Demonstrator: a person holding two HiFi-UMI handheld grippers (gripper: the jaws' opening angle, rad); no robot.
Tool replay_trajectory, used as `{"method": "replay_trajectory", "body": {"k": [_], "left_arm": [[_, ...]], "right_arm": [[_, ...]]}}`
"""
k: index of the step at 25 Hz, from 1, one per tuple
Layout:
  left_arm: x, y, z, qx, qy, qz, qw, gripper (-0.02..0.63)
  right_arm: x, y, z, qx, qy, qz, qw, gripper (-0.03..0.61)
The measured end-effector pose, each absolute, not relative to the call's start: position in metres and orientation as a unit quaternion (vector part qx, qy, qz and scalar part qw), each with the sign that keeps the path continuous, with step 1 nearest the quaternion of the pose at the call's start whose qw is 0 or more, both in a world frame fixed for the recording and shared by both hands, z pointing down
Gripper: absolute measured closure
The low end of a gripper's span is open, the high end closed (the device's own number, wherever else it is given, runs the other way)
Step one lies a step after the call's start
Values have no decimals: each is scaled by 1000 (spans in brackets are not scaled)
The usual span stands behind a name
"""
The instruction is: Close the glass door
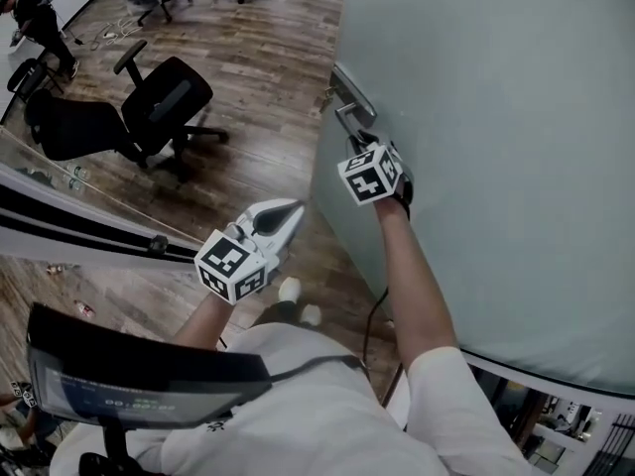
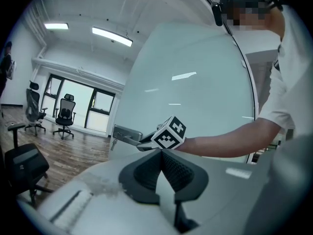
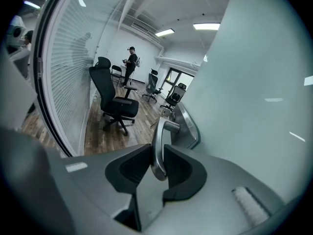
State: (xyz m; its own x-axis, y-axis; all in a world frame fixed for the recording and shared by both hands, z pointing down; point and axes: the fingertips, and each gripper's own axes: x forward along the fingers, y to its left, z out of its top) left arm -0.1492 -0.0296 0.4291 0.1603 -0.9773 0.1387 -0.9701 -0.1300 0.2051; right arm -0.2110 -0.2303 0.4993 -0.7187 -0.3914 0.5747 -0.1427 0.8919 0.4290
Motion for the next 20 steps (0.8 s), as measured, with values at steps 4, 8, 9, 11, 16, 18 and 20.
{"method": "replay_trajectory", "body": {"k": [4,8,9,11,16,18,20], "left_arm": [[-141,2,429,727,-675,-17,126,608],[-134,28,431,705,-698,-12,125,607],[-132,36,432,699,-704,-11,126,608],[-128,53,438,685,-716,-9,131,609],[-117,82,445,670,-729,-8,140,607],[-115,91,442,669,-730,-12,139,608],[-117,101,439,667,-732,-19,136,607]], "right_arm": [[-214,-208,501,126,-911,-187,345,489],[-212,-194,502,112,-911,-194,347,492],[-212,-190,501,110,-912,-196,344,492],[-213,-177,504,102,-914,-198,340,494],[-213,-150,504,85,-916,-200,336,494],[-212,-139,504,81,-916,-201,338,494],[-212,-128,504,80,-916,-201,338,493]]}}
